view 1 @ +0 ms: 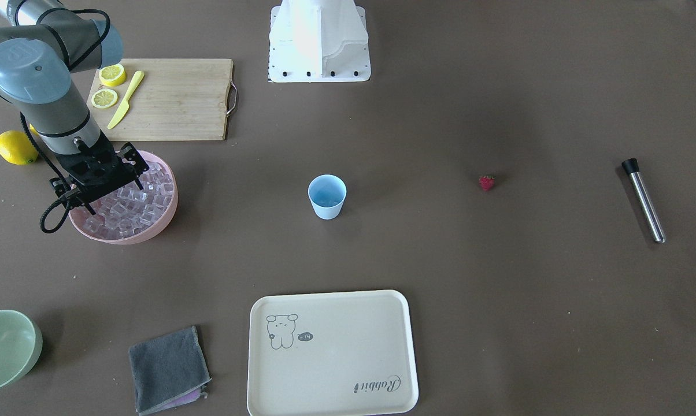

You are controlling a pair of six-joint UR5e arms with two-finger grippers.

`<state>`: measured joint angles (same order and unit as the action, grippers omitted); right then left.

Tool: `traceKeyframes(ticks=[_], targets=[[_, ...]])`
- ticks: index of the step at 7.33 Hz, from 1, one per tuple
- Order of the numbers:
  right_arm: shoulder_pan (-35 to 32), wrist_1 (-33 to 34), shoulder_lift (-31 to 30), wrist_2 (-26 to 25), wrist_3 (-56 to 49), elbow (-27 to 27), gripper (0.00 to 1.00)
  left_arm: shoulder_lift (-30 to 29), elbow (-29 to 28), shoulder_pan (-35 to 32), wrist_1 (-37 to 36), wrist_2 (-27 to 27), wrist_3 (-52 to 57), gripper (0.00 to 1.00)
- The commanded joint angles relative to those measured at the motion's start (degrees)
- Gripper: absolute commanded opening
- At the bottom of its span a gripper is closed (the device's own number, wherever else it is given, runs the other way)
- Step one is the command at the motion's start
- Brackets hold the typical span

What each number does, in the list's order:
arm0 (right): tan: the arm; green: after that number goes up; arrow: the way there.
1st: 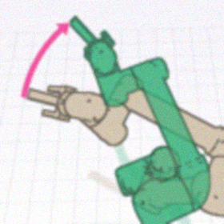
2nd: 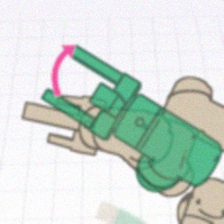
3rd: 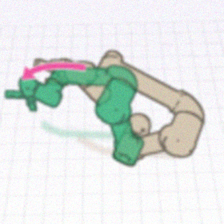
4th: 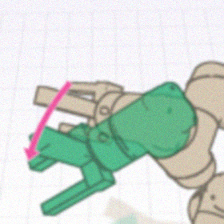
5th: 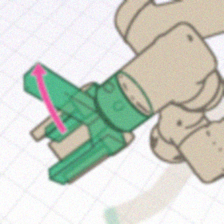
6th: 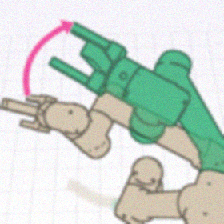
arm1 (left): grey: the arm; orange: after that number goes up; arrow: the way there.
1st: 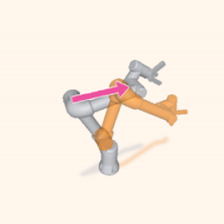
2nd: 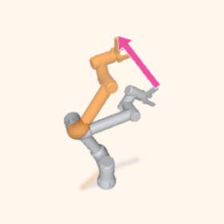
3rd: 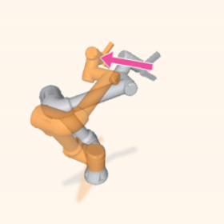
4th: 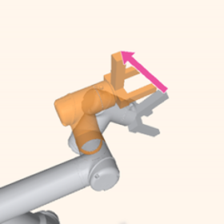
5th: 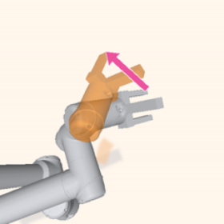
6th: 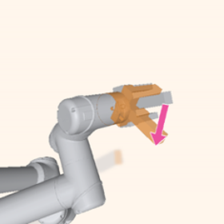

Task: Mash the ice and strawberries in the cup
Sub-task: 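Lower the right gripper into the bowl and grasp an ice cube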

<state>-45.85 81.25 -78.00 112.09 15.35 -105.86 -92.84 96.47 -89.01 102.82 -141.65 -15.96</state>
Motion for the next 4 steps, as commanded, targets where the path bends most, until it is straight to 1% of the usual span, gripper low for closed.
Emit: traceKeyframes(ticks=[1,3,4], targets=[[0.5,-2.0,-0.3,0.3,-0.4,0.2,0.98,0.4,0.8,0.1,-0.1,0.0,-0.6,0.98],[0.5,-2.0,-0.3,0.5,-2.0,0.2,0.8,0.5,1.8,0.0,0.0,0.0,-1.8,0.98],[0.1,-2.0,-0.9,0.8,-7.5,-0.4,0.94,0.5,2.0,0.0,0.0,0.0,-1.9,0.98]])
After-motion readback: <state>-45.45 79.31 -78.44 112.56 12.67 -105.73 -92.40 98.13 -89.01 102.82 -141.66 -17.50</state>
